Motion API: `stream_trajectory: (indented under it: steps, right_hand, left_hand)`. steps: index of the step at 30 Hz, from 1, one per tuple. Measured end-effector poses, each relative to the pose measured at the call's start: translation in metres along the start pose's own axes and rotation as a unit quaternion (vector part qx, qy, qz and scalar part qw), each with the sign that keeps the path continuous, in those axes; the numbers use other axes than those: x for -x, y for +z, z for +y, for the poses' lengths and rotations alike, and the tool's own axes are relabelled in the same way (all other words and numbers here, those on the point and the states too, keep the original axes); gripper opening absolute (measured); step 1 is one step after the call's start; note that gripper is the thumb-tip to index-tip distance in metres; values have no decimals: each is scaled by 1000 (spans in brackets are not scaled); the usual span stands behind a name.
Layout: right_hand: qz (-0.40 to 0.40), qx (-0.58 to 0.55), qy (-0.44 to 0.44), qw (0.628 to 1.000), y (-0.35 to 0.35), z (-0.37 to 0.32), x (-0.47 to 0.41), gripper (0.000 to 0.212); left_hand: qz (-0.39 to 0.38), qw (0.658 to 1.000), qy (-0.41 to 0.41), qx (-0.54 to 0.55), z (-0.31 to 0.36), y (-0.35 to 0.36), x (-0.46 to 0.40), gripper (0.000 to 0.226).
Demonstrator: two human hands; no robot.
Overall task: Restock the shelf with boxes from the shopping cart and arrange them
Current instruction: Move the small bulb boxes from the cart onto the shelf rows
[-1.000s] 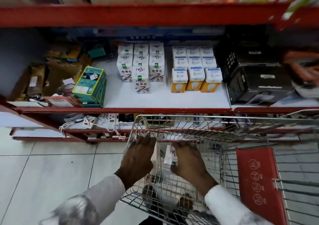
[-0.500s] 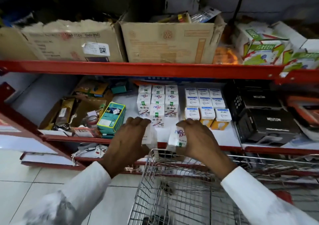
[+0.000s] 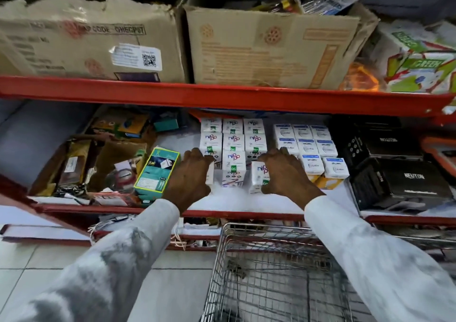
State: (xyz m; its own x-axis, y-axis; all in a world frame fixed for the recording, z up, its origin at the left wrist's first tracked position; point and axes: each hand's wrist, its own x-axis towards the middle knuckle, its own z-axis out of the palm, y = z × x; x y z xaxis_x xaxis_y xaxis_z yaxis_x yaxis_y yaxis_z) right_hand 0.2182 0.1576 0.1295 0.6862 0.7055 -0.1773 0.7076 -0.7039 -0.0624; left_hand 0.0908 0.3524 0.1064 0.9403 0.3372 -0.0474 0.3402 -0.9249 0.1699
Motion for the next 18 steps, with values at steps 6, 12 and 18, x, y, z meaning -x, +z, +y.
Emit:
stream_trajectory:
  steps: [6, 12, 18]
  right_hand:
    - [-5, 5, 3, 1000, 11, 2, -22, 79]
    - [7, -12, 7, 1000, 14, 4, -31, 77]
    - [34, -56, 6, 998, 21, 8, -26, 78]
  left_hand:
    - [4, 1000, 11, -13, 2, 8, -16, 78]
    - [17, 999, 16, 45, -1, 15, -24, 74]
    - [42, 995, 21, 92, -8, 25, -17, 69]
